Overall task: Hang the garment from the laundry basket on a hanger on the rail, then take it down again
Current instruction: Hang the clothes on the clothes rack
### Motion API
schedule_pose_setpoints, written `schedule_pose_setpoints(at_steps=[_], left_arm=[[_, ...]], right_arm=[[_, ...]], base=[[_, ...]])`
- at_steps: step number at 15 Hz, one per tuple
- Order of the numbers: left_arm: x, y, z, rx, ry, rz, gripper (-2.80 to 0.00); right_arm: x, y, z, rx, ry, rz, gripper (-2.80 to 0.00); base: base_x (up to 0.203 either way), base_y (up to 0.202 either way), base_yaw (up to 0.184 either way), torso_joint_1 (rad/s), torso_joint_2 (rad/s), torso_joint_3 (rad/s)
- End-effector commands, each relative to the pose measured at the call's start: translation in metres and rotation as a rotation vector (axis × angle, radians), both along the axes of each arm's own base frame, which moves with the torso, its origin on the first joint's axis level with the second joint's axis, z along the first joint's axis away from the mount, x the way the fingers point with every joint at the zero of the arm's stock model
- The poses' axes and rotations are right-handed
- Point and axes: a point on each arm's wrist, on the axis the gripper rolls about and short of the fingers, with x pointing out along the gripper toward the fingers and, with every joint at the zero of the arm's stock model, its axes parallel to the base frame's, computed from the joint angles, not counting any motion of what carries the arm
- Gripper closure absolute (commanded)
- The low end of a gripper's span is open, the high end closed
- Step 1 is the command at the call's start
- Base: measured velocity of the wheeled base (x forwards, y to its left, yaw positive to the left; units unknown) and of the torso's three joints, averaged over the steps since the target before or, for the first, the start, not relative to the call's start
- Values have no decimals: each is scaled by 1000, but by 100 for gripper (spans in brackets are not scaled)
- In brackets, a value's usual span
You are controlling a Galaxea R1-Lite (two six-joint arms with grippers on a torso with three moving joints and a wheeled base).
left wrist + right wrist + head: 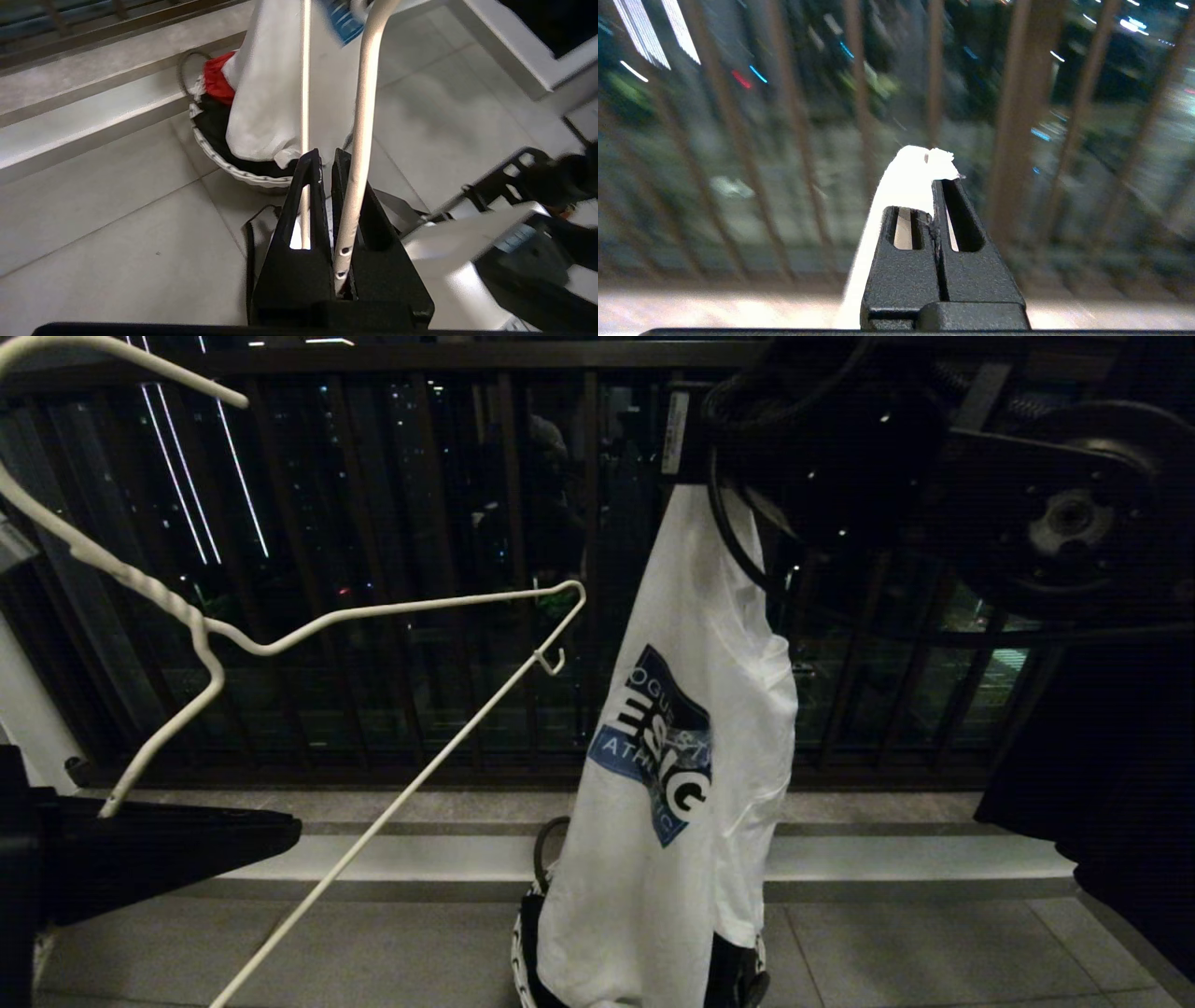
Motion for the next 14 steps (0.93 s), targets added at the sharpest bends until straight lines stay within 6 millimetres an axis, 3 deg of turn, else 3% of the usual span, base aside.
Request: schedule_pose_setpoints(at_steps=[1,4,7,14], left_arm=[[-3,3,-1,13,13,-2,0],[-4,3,-5,54,34,-10,0],[1,-1,-8,81,61,-11,0],[13,-13,-14,110,103,-12,0]], right_arm=[[14,13,-34,-113,129,-65,0],[25,23,-65,-186,237,-82,0],[30,26,-80,-226,288,-86,0],[25,24,-73,-172,281,-72,0]], base=[[0,0,0,0,0,0],[0,0,0,0,0,0],[0,0,0,0,0,0],[0,0,0,0,0,0]])
